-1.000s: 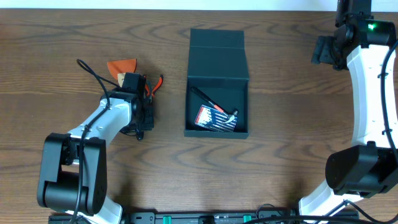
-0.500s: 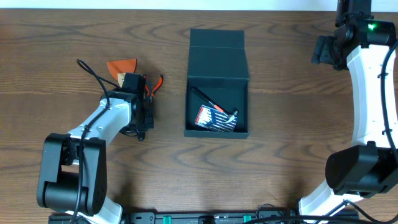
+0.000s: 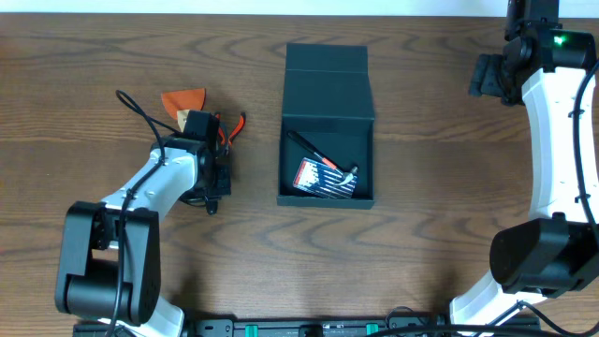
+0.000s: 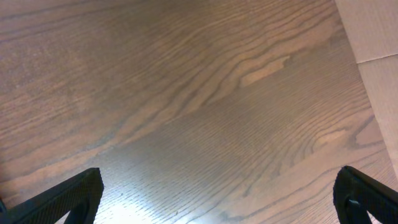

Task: Pack container
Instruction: 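Lower the left gripper and grasp the screwdriver handle, then lift the screwdriver with the left gripper and carry it into the box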

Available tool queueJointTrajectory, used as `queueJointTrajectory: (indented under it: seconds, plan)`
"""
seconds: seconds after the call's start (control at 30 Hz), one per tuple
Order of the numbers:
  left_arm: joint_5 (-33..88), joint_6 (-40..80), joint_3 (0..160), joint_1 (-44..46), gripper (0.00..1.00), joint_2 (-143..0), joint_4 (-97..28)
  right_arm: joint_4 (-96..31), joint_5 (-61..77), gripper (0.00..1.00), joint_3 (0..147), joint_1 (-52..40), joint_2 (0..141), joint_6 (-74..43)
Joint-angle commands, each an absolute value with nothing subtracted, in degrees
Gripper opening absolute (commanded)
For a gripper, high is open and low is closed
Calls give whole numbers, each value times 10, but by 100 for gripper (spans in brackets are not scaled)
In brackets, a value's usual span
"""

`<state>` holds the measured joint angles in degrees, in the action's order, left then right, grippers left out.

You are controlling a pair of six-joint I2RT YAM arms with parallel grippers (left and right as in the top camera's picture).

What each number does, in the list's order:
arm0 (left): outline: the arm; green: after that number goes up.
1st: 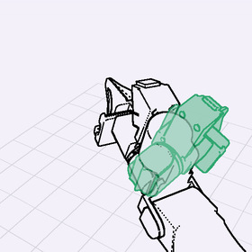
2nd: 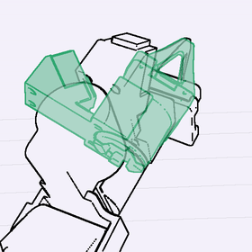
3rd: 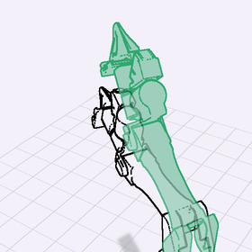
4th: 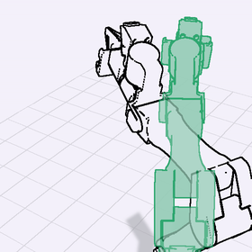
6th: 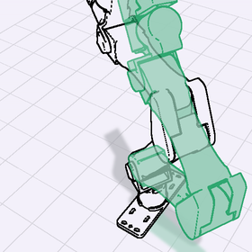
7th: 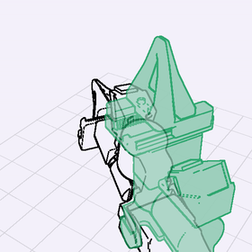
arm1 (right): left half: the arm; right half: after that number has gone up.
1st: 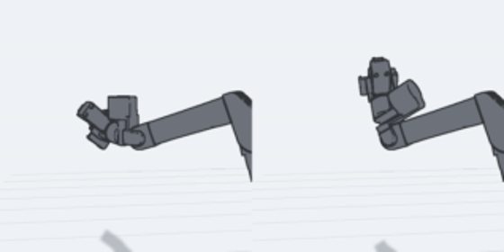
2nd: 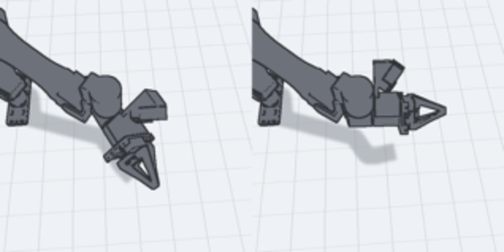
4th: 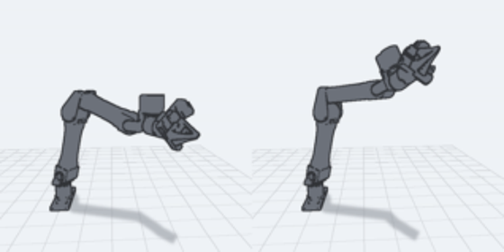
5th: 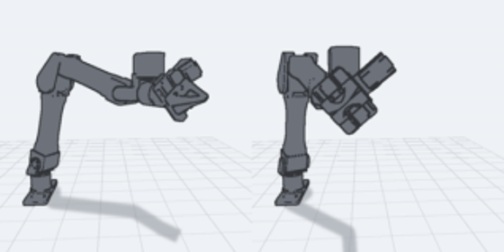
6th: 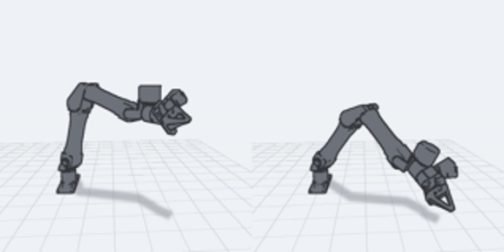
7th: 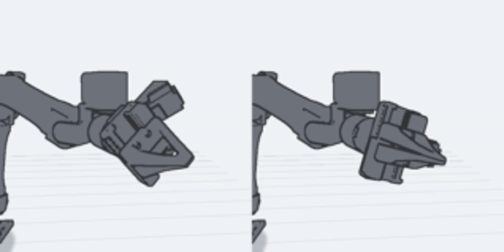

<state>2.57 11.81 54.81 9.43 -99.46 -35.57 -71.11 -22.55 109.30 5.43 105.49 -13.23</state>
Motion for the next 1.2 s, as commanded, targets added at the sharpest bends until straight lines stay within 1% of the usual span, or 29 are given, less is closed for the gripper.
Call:
queueJointTrajectory:
  seconds: [0.0, 0.33, 0.43, 0.6, 0.83, 1.0, 1.17]
  plan:
    - [17, 117, 547, 91, 6, -962, -359, -712, -233, 99, 1101, 55, 1052, -137]
    - [27, 114, 551, 91, 6, -828, -361, -712, -233, 99, 1101, 55, 1052, -137]
    - [75, 77, 561, 91, 6, -783, -358, -712, -233, 99, 1101, 55, 1052, -137]
    - [143, 64, 589, 93, 6, -731, -348, -712, -233, 99, 1101, 55, 1052, -137]
    - [255, 24, 628, 115, 6, -714, -311, -712, -233, 99, 1101, 55, 1052, -137]
    - [266, -12, 628, 158, 6, -719, -271, -712, -233, 99, 1101, 55, 1052, -137]
    - [266, -78, 628, 215, 6, -737, -246, -712, -233, 99, 1101, 55, 1052, -137]
